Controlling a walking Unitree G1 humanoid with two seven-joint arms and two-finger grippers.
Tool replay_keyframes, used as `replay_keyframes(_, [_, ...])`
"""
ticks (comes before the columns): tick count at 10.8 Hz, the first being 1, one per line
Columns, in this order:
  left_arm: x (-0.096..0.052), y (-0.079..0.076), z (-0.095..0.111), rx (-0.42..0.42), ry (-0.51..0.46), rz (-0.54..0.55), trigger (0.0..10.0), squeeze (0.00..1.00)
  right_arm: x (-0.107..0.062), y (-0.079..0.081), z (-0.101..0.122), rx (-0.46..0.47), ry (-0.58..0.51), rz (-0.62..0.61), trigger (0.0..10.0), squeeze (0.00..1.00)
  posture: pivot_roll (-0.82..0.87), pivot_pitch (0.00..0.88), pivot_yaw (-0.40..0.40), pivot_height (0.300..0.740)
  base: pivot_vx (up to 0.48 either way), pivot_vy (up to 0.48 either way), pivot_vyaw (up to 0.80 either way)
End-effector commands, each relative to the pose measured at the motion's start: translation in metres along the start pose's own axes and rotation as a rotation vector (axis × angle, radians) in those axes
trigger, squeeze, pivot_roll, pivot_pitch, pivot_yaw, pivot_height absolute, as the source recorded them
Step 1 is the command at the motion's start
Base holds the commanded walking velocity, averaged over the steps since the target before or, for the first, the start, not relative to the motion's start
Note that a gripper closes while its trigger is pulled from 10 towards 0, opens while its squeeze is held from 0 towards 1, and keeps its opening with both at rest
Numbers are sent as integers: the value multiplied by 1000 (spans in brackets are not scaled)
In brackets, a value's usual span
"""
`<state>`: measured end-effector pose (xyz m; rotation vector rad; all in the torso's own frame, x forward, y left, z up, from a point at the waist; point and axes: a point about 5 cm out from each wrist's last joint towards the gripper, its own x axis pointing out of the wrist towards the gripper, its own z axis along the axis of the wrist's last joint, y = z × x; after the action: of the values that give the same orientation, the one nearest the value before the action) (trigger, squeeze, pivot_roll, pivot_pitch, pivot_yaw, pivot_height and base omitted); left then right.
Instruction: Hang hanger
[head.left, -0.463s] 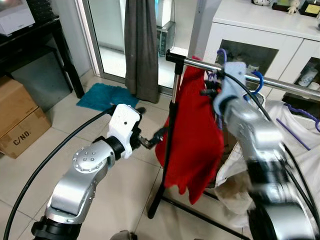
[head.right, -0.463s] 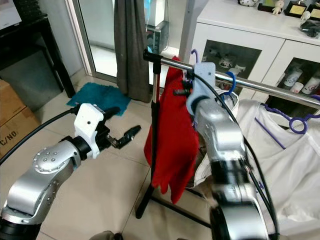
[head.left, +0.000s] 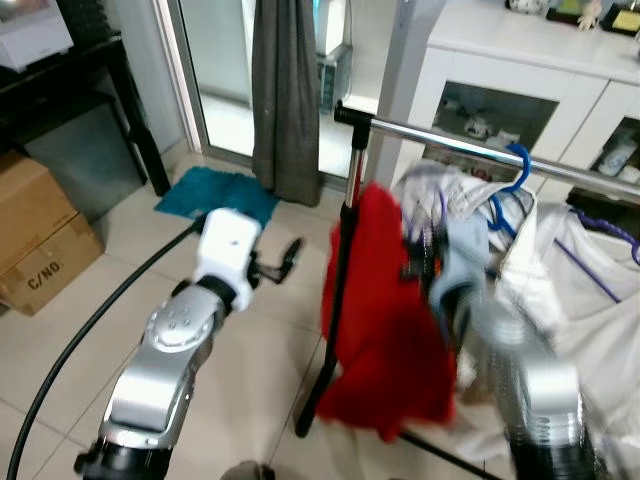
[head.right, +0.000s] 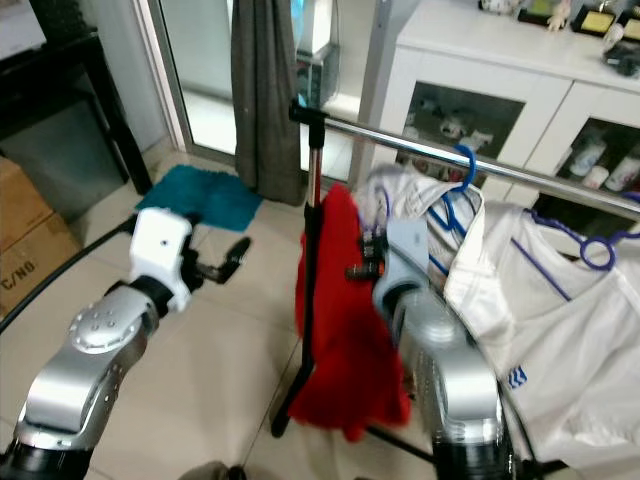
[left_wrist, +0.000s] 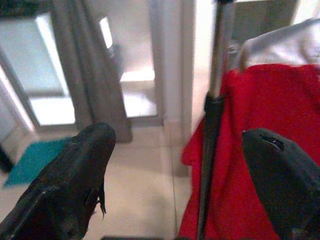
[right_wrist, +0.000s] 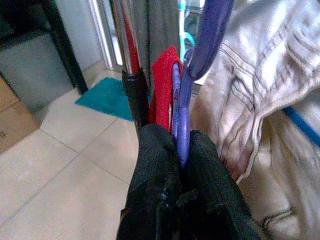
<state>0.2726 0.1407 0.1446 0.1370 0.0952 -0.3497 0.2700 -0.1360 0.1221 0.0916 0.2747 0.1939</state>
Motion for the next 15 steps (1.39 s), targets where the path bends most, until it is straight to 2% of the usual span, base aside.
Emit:
replay_keyframes(1, [-2,1,-2,-10,19,13,10000,0,-5,-1,12,9,-78,-14,0,0,-81,0,-22,740,0,0,0])
replay_keyframes(5, [-4,4,-1,-48,21,33,10000,0,-15,-1,5,25,-90,-28,0,0,-89,40,10,740,0,0,0])
replay_keyframes(9, [0,-2,0,-52,31,8,10000,0,-14,-4,7,13,-93,-36,0,0,-104,43,6,740,0,0,0])
replay_keyframes(10, [1,-3,-3,-56,36,-6,10000,0,-16,-5,8,11,-97,-54,0,0,-134,26,18,740,-244,0,0])
replay_keyframes(15, [3,-6,-4,-45,52,-25,10000,0,-13,-3,11,37,-113,-77,0,0,-119,47,34,740,-250,0,0])
